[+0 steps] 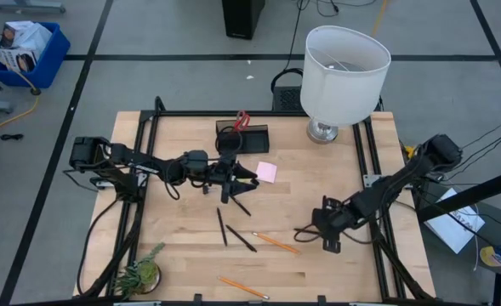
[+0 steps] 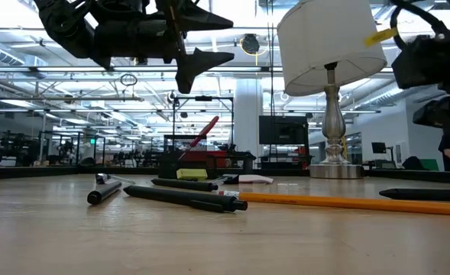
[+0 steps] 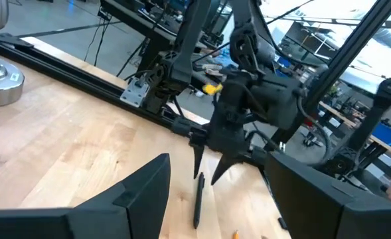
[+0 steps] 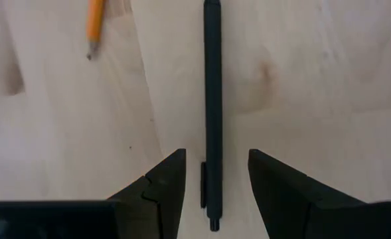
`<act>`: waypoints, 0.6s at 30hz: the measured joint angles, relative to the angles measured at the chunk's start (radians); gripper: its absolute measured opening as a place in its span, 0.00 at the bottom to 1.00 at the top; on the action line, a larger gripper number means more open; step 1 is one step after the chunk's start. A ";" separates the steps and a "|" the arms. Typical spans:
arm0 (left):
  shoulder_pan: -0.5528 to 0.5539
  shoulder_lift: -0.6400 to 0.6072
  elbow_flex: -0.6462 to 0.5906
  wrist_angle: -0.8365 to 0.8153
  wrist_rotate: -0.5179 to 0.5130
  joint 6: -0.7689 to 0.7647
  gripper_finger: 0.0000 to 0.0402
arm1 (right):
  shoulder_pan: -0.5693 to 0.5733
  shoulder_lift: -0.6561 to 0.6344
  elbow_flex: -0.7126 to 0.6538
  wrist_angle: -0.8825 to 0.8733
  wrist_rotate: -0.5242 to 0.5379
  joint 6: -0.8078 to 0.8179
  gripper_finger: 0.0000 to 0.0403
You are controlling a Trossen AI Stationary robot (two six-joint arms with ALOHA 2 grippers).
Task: Pick and place office supplies into organizer
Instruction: Put the black pen into the black desk organizer
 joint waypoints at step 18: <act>0.000 0.000 0.000 -0.008 -0.004 -0.007 0.64 | 0.003 0.106 0.078 -0.059 0.037 -0.070 0.38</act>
